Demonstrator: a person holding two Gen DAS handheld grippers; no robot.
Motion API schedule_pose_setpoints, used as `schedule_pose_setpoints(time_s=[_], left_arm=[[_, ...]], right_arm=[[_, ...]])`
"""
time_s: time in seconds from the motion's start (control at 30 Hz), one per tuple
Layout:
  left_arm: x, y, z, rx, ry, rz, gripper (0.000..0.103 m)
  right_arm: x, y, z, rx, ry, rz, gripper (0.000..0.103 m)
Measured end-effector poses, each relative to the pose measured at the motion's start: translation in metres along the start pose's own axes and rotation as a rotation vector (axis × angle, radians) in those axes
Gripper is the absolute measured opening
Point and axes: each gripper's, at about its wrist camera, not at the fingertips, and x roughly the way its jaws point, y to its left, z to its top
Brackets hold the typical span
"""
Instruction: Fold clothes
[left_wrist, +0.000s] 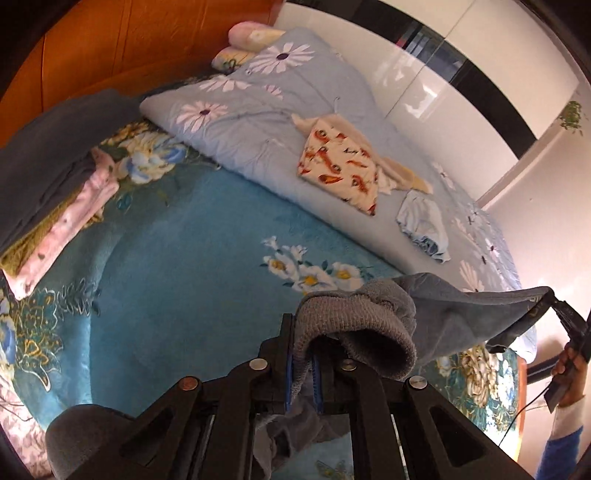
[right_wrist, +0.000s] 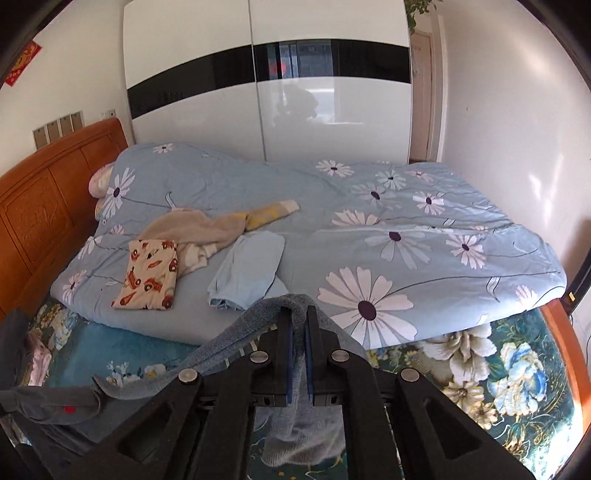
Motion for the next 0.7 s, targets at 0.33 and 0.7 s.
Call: schedule_pose_setpoints(time_s=[0.33,0.7], left_arm=[[0.047,0.027,0.058,-0.021,0.009,0.105,0.009],[0.137,0.033,0.097,0.005,0.119,0.264,0.009]], right_arm=[[0.110,0.005,0.043,0.107,0.091,0.012,0.005],[0.206,0.029,0.049,0.123,0.249,-0.022,0.005]])
